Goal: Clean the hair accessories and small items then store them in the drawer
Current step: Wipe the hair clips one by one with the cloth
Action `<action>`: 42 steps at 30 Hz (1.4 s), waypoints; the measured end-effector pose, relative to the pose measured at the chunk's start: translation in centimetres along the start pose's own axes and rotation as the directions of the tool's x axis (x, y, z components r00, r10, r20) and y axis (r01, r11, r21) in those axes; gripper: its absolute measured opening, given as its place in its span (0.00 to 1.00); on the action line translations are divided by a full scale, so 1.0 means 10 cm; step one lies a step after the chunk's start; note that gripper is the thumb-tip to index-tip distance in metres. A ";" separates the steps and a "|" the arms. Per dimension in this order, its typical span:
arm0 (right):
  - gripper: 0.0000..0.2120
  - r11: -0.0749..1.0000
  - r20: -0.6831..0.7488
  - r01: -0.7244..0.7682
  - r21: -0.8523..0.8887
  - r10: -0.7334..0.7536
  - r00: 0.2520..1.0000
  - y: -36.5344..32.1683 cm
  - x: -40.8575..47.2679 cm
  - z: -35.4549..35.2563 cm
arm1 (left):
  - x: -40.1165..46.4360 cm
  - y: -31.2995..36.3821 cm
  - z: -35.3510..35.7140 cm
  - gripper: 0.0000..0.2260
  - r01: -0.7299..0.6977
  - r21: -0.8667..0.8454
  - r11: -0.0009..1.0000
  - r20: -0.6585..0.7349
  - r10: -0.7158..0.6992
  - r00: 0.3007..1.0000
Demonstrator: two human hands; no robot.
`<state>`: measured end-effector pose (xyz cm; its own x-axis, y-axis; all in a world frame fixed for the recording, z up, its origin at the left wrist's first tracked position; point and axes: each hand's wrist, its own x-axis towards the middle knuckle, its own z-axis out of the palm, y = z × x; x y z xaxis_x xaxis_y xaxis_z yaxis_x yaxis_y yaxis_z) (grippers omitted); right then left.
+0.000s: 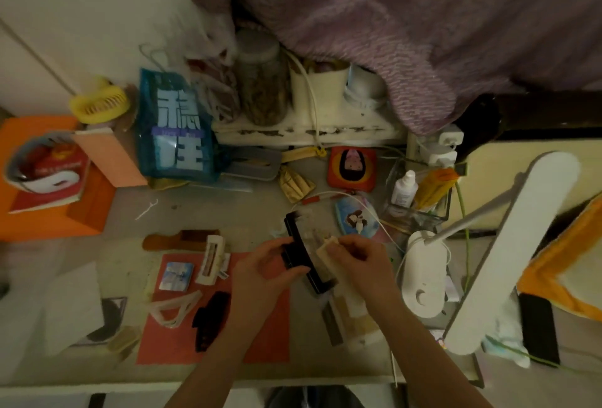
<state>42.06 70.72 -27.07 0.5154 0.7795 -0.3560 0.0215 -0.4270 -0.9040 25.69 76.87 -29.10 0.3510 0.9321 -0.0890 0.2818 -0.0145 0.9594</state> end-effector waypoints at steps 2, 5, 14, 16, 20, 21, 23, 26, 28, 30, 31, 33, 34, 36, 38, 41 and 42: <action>0.04 0.998 -0.001 0.067 0.009 -0.067 0.998 -0.16 -0.04 -0.04 | 0.02 0.22 -0.07 0.19 -0.066 -0.031 0.997 0.020 0.067 0.998; 0.02 0.986 -0.003 0.142 0.081 -0.142 0.990 -0.38 -0.09 -0.08 | 0.03 0.52 -0.18 0.19 -0.163 -0.019 0.986 -0.007 0.163 0.987; 0.29 0.961 0.236 0.208 0.181 -0.248 0.940 -1.17 -0.17 -0.30 | 0.14 1.51 -0.58 0.20 -0.418 -0.046 0.907 -0.040 0.416 0.908; 0.33 0.948 0.255 0.244 0.202 -0.292 0.922 -1.37 -0.20 -0.32 | 0.18 1.76 -0.67 0.19 -0.465 -0.038 0.884 -0.025 0.464 0.885; 0.25 0.874 0.214 0.410 0.262 -0.467 0.858 -1.81 -0.30 -0.37 | 0.26 2.20 -0.79 0.20 -0.557 -0.053 0.829 -0.008 0.557 0.830; 0.22 0.852 0.194 0.442 0.281 -0.501 0.843 -1.92 -0.34 -0.39 | 0.27 2.31 -0.81 0.20 -0.578 -0.055 0.814 -0.002 0.578 0.816; 0.22 0.823 0.159 0.476 0.309 -0.538 0.828 -2.11 -0.39 -0.41 | 0.29 2.52 -0.84 0.20 -0.608 -0.071 0.791 -0.003 0.610 0.793; 0.27 0.787 0.110 0.519 0.332 -0.579 0.808 -2.35 -0.42 -0.45 | 0.30 2.80 -0.88 0.22 -0.655 -0.098 0.749 -0.040 0.655 0.755; 0.26 0.759 0.053 0.548 0.353 -0.601 0.798 -2.51 -0.44 -0.48 | 0.29 2.97 -0.90 0.23 -0.673 -0.123 0.730 -0.070 0.670 0.739; 0.27 0.729 0.002 0.570 0.380 -0.617 0.787 -2.66 -0.49 -0.51 | 0.27 3.16 -0.91 0.23 -0.664 -0.144 0.734 -0.077 0.661 0.747; 0.28 0.712 -0.026 0.589 0.383 -0.628 0.777 -2.73 -0.51 -0.52 | 0.26 3.26 -0.92 0.24 -0.639 -0.173 0.749 -0.075 0.637 0.767; 0.31 0.673 -0.084 0.638 0.375 -0.660 0.746 -2.86 -0.57 -0.55 | 0.25 3.42 -0.93 0.28 -0.545 -0.272 0.793 -0.037 0.557 0.829; 0.32 0.653 -0.107 0.660 0.372 -0.676 0.729 -2.92 -0.60 -0.56 | 0.25 3.48 -0.95 0.29 -0.497 -0.321 0.806 -0.010 0.522 0.853; 0.29 0.619 -0.133 0.700 0.357 -0.708 0.694 -3.02 -0.64 -0.61 | 0.22 3.59 -0.97 0.25 -0.448 -0.376 0.811 0.027 0.493 0.869; 0.19 0.584 -0.150 0.730 0.356 -0.735 0.661 -3.10 -0.70 -0.65 | 0.20 3.68 -0.97 0.22 -0.440 -0.405 0.802 0.043 0.497 0.867; 0.18 0.538 -0.164 0.776 0.329 -0.777 0.608 -3.18 -0.79 -0.71 | 0.17 3.78 -0.95 0.21 -0.460 -0.442 0.770 0.032 0.526 0.850; 0.19 0.523 -0.169 0.789 0.324 -0.788 0.592 -3.20 -0.83 -0.73 | 0.15 3.81 -0.94 0.20 -0.467 -0.462 0.754 0.018 0.535 0.845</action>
<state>43.33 74.58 6.54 0.4331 0.7202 0.5420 0.1404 0.5401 -0.8298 28.60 81.10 9.84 0.4634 0.7731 0.4332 -0.3642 -0.2795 0.8884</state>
